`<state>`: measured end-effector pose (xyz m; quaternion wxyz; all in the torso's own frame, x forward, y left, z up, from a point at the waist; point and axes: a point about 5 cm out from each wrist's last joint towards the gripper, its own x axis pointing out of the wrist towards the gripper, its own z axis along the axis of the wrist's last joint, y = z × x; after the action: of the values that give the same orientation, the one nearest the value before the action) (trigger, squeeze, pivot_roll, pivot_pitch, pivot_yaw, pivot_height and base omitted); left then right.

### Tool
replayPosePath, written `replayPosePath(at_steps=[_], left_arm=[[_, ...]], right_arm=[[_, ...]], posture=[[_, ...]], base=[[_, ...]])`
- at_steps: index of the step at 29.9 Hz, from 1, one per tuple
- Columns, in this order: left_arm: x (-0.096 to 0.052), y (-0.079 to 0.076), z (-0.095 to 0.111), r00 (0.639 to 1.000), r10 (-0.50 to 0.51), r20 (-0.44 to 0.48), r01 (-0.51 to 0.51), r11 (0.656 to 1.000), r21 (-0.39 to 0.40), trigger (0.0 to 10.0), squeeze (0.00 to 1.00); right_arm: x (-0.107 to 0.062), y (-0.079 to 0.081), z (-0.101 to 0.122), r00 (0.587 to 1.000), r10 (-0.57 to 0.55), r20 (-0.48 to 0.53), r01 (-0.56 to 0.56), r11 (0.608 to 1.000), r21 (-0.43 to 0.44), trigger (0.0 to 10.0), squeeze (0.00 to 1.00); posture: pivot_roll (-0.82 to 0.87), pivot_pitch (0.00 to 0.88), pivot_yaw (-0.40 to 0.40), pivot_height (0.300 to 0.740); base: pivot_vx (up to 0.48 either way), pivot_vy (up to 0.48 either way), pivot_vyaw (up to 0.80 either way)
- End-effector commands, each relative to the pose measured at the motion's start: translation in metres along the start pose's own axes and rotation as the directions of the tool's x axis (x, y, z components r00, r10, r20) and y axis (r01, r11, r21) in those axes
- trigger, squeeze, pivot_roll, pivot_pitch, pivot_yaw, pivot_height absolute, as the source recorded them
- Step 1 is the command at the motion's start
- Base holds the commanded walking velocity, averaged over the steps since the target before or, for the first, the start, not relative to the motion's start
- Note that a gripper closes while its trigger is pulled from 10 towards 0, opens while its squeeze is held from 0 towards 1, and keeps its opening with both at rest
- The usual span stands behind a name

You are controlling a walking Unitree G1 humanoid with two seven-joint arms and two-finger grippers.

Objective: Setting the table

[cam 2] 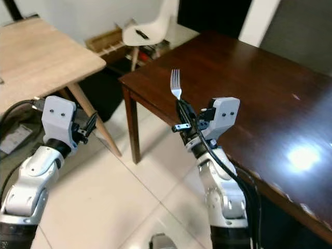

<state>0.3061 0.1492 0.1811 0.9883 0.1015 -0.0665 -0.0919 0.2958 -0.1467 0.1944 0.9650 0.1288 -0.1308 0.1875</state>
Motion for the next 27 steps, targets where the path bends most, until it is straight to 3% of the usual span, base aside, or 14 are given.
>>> replayPosePath(at_steps=[1, 22, 27], left_arm=[[-0.0008, 0.0006, -0.0015, 1.0, 0.001, -0.011, -0.001, 1.0, 0.013, 10.0, 0.0], [0.0016, 0.0002, -0.0014, 1.0, -0.003, -0.008, 0.003, 1.0, 0.016, 10.0, 0.0], [0.0017, 0.0005, -0.0012, 1.0, -0.002, -0.006, 0.003, 1.0, 0.017, 10.0, 0.0]], right_arm=[[-0.0008, 0.0014, 0.0034, 1.0, 0.019, 0.013, -0.019, 1.0, 0.017, 10.0, 0.0], [0.0019, -0.0045, 0.0079, 0.999, 0.0, 0.035, -0.001, 1.0, 0.013, 10.0, 0.0], [0.0025, -0.0061, 0.0083, 0.999, -0.01, 0.038, 0.01, 1.0, 0.015, 10.0, 0.0]], posture=[[-0.11, 0.005, 0.044, 0.74], [-0.11, 0.0, 0.045, 0.74], [-0.11, 0.0, 0.045, 0.74]], base=[[0.48, 0.0, 0.0], [0.48, 0.0, 0.7], [0.48, 0.0, 0.17]])
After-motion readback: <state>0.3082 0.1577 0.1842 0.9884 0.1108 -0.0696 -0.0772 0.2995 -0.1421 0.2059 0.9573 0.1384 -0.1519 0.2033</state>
